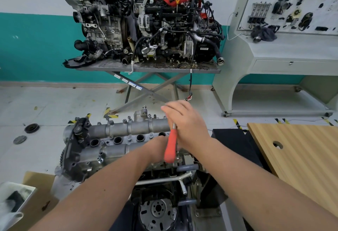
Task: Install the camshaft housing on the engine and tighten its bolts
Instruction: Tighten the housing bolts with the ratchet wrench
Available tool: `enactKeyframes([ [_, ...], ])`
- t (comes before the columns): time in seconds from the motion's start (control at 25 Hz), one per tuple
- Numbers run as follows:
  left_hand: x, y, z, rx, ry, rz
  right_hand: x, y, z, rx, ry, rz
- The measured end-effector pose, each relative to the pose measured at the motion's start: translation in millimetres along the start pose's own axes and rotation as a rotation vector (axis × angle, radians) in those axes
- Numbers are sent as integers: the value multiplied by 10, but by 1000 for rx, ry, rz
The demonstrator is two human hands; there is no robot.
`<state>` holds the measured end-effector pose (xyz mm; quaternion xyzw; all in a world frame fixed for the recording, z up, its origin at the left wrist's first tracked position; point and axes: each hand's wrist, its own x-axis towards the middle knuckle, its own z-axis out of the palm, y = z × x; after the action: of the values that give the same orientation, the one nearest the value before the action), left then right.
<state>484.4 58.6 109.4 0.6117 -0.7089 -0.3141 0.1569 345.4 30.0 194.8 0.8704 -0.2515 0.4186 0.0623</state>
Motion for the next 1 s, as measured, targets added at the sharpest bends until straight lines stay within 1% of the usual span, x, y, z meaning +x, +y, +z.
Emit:
enactKeyframes([
  [0.08,-4,32,-5,-41,22,-28,84,-13,-61,-163,-190,-40],
  [0.12,1,38,-5,-48,10,-70,105,-39,-86,-244,-255,-38],
  [0.2,19,32,0,-18,-8,-73,113,-92,-141,-358,-345,-29],
  [0.28,19,13,-4,-34,-18,-74,150,-141,-221,-349,-414,-29],
  [0.36,17,-1,-3,-108,-30,-129,272,-142,-248,-340,-473,22],
  [0.4,10,9,-4,-145,-27,-143,361,-127,-243,-312,-517,112],
  [0.44,5,16,-1,-162,-22,-145,457,-114,-241,-248,-578,262],
  [0.48,-4,32,-6,-178,-19,-145,542,-85,-240,-99,-623,465],
  [0.52,-12,38,-14,-178,-16,-135,597,-55,-241,150,-620,707],
  [0.56,-20,46,-20,-166,-19,-124,610,-39,-242,474,-575,960],
  [0.6,-30,56,-29,-142,-22,-107,583,-48,-253,815,-501,1179],
  [0.64,-35,76,-42,-118,-30,-97,524,-64,-261,1135,-388,1317],
  [0.68,-28,74,-43,-96,-36,-90,448,-58,-253,1380,-244,1381],
  [0.72,-23,75,-43,-81,-43,-84,363,-36,-226,1541,-103,1405],
  [0.76,-21,79,-48,-72,-46,-70,296,-13,-191,1629,8,1410],
  [0.8,-15,78,-51,-73,-47,-64,245,1,-155,1661,78,1406],
  [0.84,-3,55,-45,-81,-43,-60,205,-2,-119,1629,112,1384],
  [0.88,4,40,-41,-80,-44,-60,162,-10,-90,1528,115,1335],
  [0.92,11,25,-35,-75,-42,-52,107,-26,-60,1366,89,1252],
  [1.0,16,2,-14,-71,-41,-38,-5,-96,-28,974,51,969],
])
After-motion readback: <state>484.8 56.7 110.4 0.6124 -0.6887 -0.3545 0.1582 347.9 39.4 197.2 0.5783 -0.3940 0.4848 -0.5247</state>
